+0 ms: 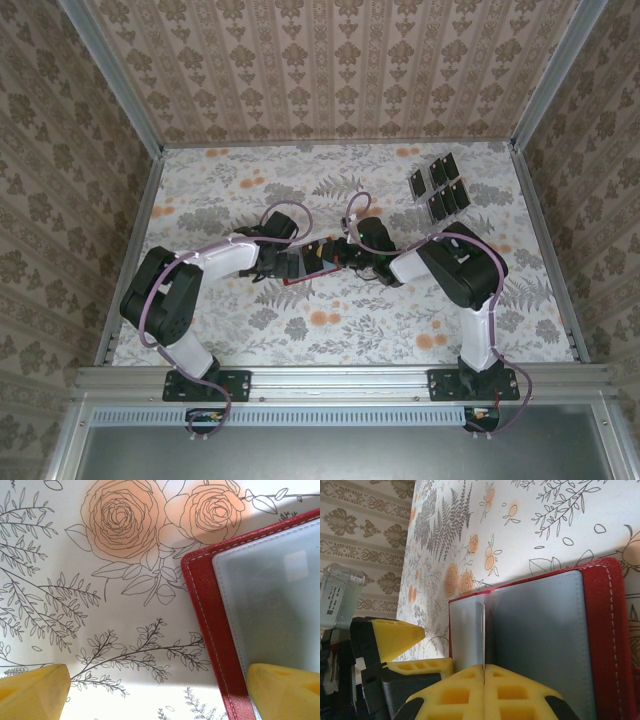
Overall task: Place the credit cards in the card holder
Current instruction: Insert the credit card into the card slot.
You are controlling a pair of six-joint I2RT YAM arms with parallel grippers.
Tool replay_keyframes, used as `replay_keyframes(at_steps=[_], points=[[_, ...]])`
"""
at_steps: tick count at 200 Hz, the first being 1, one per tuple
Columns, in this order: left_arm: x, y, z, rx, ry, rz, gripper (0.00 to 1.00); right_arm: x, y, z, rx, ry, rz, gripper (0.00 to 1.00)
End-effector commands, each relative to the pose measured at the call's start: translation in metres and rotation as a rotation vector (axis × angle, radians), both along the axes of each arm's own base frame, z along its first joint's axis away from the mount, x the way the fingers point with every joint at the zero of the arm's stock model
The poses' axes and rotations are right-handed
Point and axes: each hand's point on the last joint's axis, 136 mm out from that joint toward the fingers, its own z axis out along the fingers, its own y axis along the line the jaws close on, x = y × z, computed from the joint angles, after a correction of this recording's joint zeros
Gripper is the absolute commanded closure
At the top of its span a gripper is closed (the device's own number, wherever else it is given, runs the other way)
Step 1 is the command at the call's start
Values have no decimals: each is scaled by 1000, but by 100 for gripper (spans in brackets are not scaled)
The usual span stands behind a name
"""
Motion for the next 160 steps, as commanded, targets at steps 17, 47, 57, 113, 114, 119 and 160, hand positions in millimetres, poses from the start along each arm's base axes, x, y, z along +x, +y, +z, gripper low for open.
replay_keyframes(at_steps=[17,47,57,113,114,119,160], points=[[-9,15,-11,74,61,10,0,0,-1,-4,25,13,28,100],[-9,15,-11,75,63,10,0,-1,0,-6,27,29,45,100],[-8,15,-11,77,62,9,0,-1,1,-7,29,33,54,100],[-8,15,-12,76,62,10,0,-3,7,-13,28,67,95,100],[-8,15,-12,76,62,9,0,-3,7,-13,28,68,96,100],[-8,15,-12,77,62,9,0,-3,7,-14,26,71,96,100],[-7,15,-12,75,61,9,0,-3,8,-19,17,93,99,100]])
